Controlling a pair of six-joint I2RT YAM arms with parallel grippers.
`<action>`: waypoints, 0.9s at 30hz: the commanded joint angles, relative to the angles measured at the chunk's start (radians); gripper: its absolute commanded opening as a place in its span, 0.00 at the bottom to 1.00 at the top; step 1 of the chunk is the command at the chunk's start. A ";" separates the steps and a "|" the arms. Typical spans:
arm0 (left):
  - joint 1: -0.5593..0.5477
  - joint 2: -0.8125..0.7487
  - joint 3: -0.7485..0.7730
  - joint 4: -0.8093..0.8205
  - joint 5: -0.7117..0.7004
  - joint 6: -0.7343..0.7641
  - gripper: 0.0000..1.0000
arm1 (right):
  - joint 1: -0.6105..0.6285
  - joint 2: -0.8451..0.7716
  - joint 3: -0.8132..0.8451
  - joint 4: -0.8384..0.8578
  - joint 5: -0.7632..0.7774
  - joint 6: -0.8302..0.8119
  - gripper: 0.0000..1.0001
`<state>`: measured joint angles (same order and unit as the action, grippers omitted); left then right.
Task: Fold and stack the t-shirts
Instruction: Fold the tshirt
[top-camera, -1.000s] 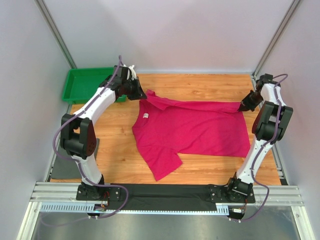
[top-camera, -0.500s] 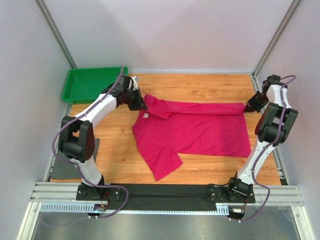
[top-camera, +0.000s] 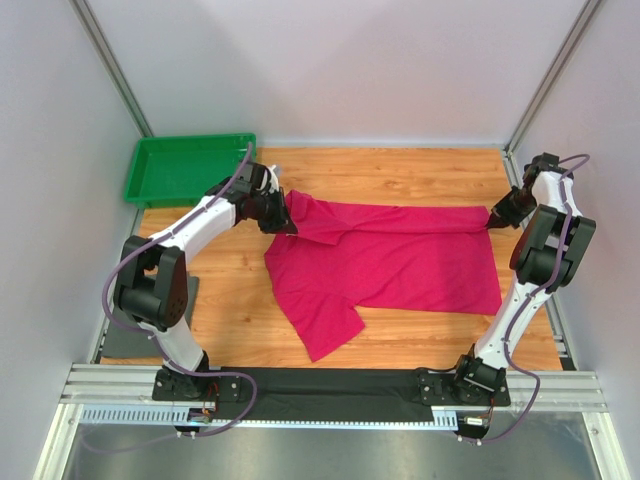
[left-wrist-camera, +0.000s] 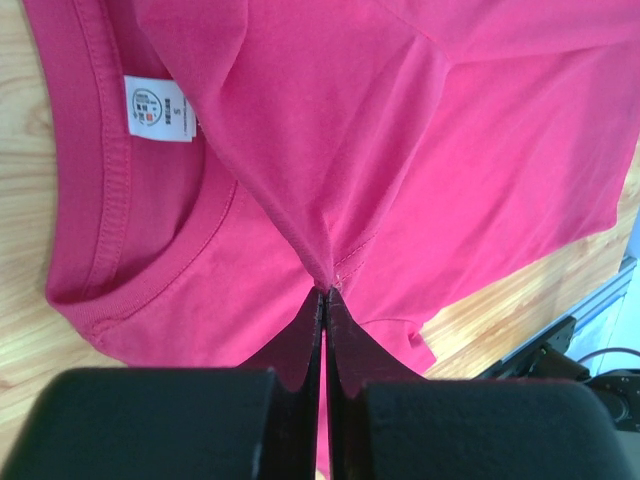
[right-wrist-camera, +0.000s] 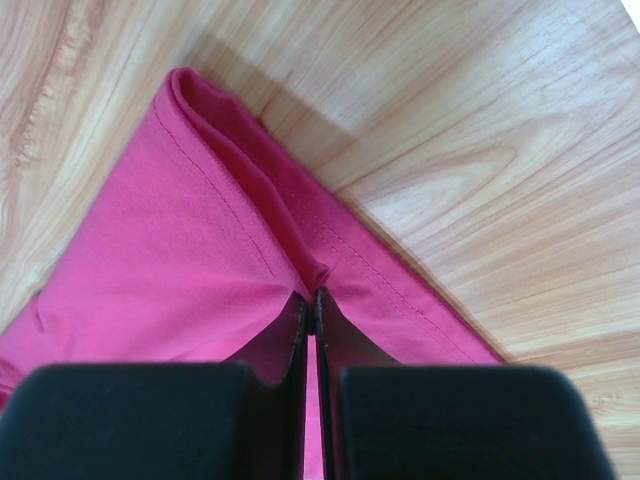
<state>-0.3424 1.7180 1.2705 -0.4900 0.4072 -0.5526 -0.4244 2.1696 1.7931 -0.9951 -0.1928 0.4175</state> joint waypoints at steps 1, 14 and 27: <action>-0.006 -0.063 -0.014 0.005 0.010 -0.009 0.00 | -0.007 -0.013 0.003 0.010 0.009 -0.016 0.00; -0.007 -0.047 -0.030 -0.001 0.002 0.005 0.00 | -0.007 0.001 -0.001 0.006 0.030 -0.011 0.01; -0.009 -0.060 -0.069 -0.012 0.010 0.025 0.00 | -0.007 -0.016 -0.041 0.001 0.073 0.000 0.00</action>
<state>-0.3466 1.7096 1.2148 -0.4919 0.4057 -0.5442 -0.4244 2.1719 1.7672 -0.9974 -0.1566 0.4179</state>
